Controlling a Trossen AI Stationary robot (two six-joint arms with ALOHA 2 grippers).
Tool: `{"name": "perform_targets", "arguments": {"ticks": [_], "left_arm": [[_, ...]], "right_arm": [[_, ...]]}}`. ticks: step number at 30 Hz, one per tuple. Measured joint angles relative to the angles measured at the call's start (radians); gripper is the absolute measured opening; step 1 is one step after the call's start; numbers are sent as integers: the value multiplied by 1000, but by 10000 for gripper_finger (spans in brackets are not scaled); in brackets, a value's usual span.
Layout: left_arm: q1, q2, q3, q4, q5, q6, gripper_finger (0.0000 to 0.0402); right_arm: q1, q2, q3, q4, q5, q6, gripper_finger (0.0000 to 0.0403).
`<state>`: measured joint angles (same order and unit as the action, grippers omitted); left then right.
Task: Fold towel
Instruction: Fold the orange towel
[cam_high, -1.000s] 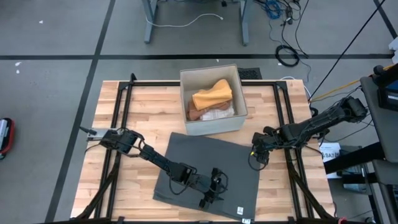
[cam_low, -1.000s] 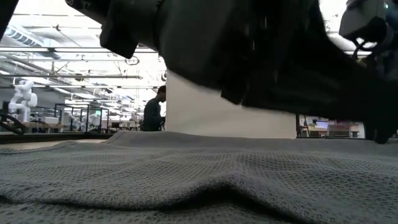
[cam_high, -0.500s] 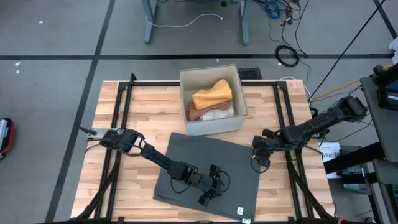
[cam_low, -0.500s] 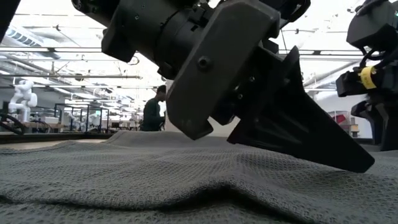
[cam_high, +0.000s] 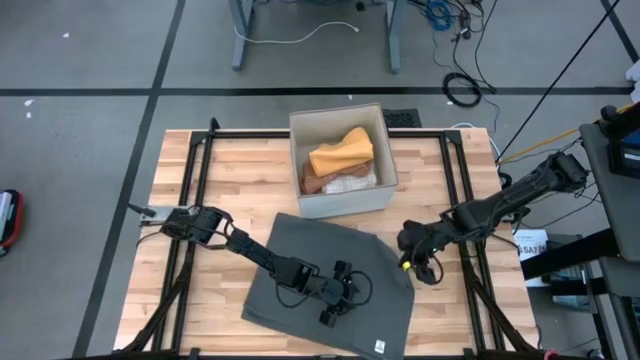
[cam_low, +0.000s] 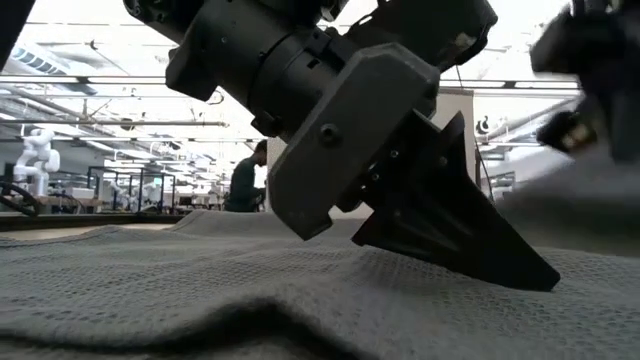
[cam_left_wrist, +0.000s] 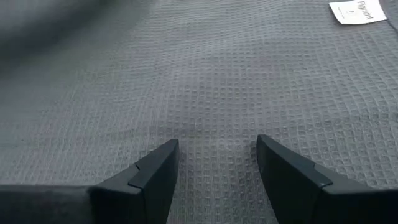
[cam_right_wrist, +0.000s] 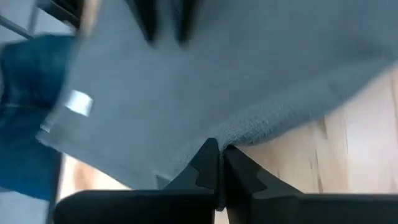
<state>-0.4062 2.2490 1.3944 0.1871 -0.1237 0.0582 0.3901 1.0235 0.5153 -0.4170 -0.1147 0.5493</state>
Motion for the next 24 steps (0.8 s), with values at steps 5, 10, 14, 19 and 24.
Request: {"name": "perform_targets", "arguments": {"ticks": [5, 10, 14, 19, 24], "left_arm": [[2, 0, 0, 1, 0, 12, 222], [3, 0, 0, 2, 4, 23, 222], [2, 0, 0, 5, 6, 26, 222], [-1, 0, 0, 9, 7, 38, 222], [-10, 0, -1, 41, -18, 75, 222]], "right_arm": [[-10, -1, 109, 51, 7, -94, 1], [-69, -1, 167, 102, 41, -181, 2], [-134, 2, 176, 100, 78, -224, 2], [-197, 47, 176, 102, 88, -259, 2], [-224, 118, 176, 101, 84, -292, 2]]}}
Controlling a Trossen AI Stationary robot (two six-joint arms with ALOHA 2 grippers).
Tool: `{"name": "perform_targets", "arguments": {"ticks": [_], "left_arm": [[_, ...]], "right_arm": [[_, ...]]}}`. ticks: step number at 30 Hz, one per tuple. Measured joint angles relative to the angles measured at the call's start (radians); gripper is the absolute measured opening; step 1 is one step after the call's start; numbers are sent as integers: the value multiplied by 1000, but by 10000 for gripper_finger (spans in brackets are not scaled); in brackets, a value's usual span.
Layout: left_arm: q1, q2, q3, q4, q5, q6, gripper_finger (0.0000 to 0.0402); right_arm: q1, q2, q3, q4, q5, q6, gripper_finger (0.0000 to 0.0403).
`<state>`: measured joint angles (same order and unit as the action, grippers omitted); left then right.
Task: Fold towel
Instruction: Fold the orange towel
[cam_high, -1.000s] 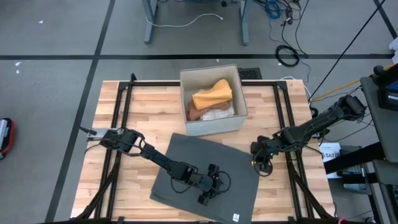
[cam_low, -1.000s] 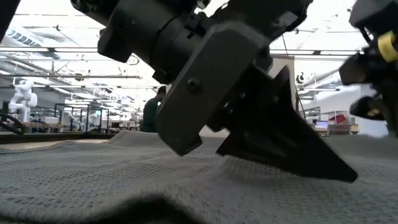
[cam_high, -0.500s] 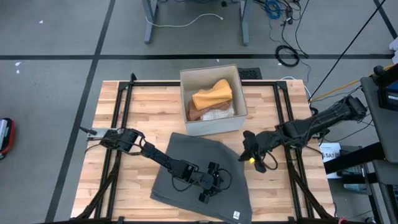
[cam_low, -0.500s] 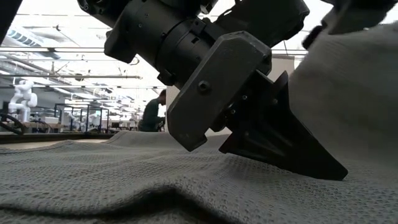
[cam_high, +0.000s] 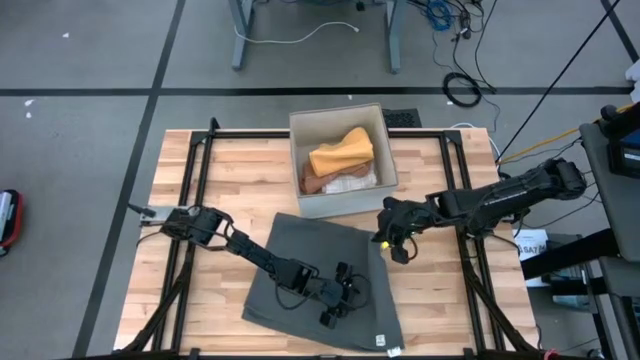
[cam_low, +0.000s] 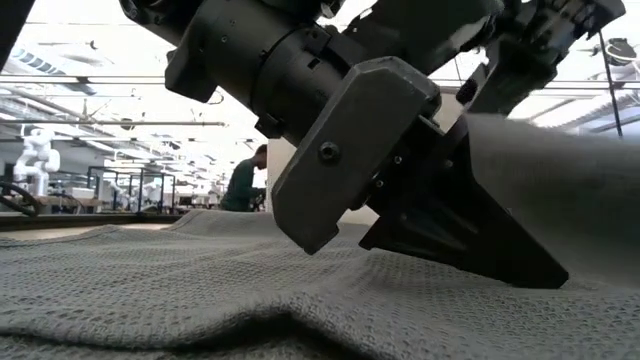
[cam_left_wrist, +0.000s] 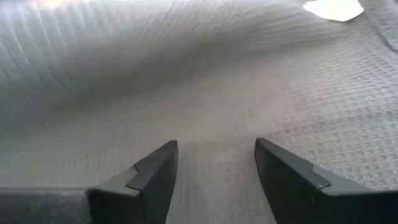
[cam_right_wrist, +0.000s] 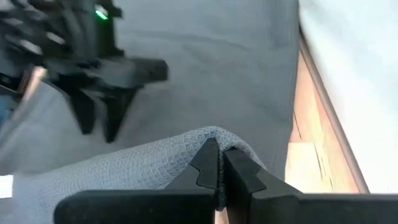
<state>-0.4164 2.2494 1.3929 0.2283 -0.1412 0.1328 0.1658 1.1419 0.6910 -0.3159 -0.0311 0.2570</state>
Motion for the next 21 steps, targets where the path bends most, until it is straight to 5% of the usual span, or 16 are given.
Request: {"name": "perform_targets", "arguments": {"ticks": [10, 15, 21], "left_arm": [[-78, 2, 75, 32, -63, 114, 222], [-89, 2, 143, 38, 95, 30, 222], [-86, 2, 149, 105, 162, -53, 222]], "right_arm": [[-35, 65, 0, -1, -27, -34, 2], [-35, 66, 0, -2, -27, -33, 2], [-35, 66, 0, -1, -27, -25, 2]]}}
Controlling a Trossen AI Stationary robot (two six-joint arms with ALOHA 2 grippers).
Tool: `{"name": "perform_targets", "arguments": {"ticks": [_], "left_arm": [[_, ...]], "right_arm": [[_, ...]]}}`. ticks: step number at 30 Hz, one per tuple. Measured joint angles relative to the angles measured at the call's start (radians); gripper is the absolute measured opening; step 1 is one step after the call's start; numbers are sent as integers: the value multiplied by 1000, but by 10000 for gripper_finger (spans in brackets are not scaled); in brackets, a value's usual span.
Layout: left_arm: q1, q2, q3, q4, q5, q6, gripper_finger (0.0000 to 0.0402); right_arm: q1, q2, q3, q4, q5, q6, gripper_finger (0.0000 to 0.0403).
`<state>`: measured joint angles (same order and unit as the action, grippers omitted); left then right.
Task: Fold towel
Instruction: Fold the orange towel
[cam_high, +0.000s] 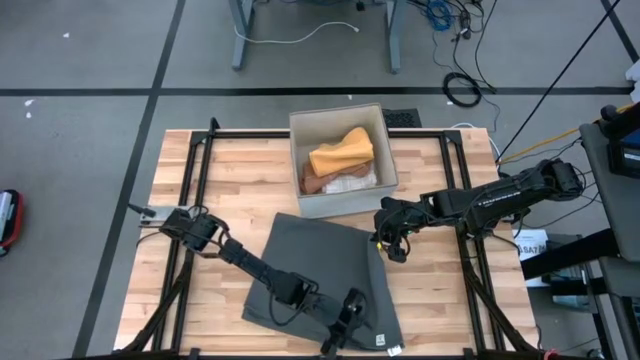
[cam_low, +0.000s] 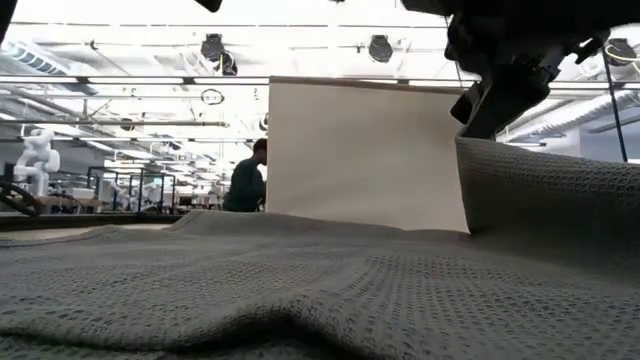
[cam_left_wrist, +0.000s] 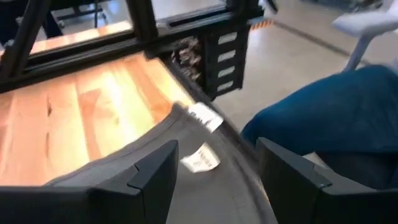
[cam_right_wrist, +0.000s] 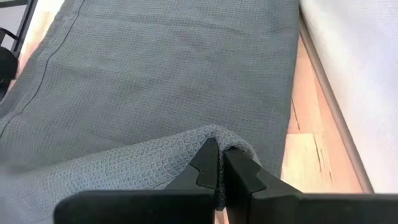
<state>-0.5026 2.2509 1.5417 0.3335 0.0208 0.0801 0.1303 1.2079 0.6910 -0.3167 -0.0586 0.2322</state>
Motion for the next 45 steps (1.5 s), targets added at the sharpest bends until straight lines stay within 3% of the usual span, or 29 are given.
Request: {"name": "perform_targets", "arguments": {"ticks": [9, 25, 31, 45], "left_arm": [[-2, 66, 9, 57, 27, -27, 222], [-9, 185, 235, 39, -58, -58, 222], [-21, 187, 243, 34, -129, -76, 222], [-6, 224, 243, -28, -117, -129, 222]], "right_arm": [[0, 0, 0, 6, 1, -1, 2], [0, 0, 0, 4, 1, -1, 2], [0, 0, 0, 6, 2, 0, 2], [-4, 0, 0, 76, 6, 6, 2]]}}
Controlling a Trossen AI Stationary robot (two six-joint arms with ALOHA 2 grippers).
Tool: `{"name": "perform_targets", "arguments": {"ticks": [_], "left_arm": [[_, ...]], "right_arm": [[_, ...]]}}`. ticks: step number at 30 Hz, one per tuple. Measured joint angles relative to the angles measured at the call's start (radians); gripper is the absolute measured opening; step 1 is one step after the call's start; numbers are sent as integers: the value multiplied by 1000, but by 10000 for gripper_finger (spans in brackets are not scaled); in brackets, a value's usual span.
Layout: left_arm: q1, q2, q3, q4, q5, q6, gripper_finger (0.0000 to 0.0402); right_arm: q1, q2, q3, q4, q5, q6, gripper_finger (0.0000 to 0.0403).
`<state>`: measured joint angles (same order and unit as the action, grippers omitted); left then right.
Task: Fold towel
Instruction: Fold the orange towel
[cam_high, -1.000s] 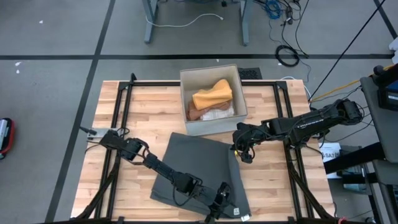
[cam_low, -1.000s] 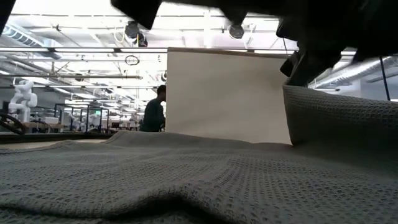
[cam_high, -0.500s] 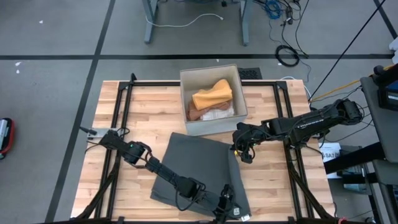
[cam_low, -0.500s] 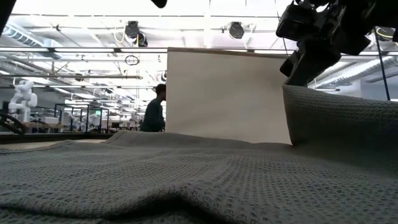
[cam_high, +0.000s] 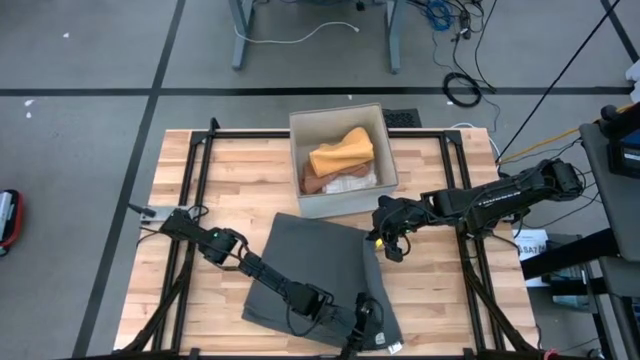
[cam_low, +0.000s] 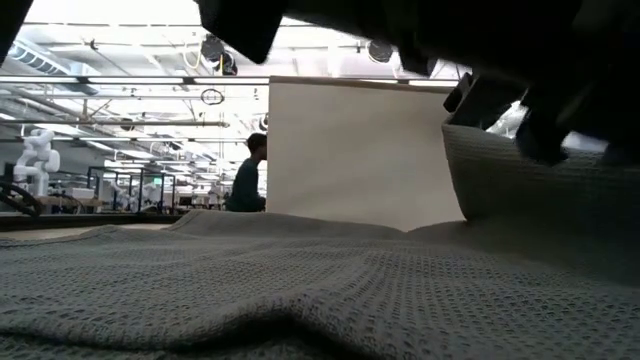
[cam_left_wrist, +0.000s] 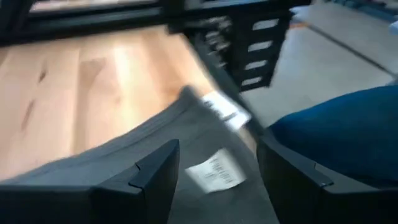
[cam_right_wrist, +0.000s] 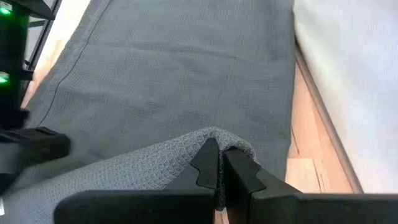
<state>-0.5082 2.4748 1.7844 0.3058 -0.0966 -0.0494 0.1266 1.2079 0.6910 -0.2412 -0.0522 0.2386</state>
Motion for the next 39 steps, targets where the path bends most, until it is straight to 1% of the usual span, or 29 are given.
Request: {"name": "perform_targets", "arguments": {"ticks": [3, 6, 9, 14, 21, 25, 31, 35, 38, 39], "left_arm": [[18, 0, 0, -72, -45, -30, 222], [33, 0, 0, -149, -54, -65, 222], [33, 0, 0, -199, -67, -87, 222], [27, -11, 3, -299, -134, -103, 222], [20, -27, 7, -427, -167, -103, 222], [21, -28, 6, -508, -166, -112, 222], [11, -52, 4, -579, -167, -128, 222], [3, -93, 0, -696, -232, -117, 222], [-4, -119, -2, -756, -237, -97, 222], [-7, -122, -3, -752, -237, -94, 222]], "right_arm": [[-4, 0, 0, 1, 0, -3, 2], [-3, 0, 0, -6, 0, -6, 2], [-3, 0, 0, -30, 0, -11, 2], [-2, 0, 0, -59, 0, -5, 2], [6, 0, 0, -93, -2, 41, 2], [23, 0, 0, -89, -9, 62, 2], [59, 0, 0, -86, -28, 64, 2], [79, 0, 0, -83, -23, 64, 2], [93, 0, 0, -83, -20, 64, 2], [96, 0, 0, -84, -20, 60, 2]]}}
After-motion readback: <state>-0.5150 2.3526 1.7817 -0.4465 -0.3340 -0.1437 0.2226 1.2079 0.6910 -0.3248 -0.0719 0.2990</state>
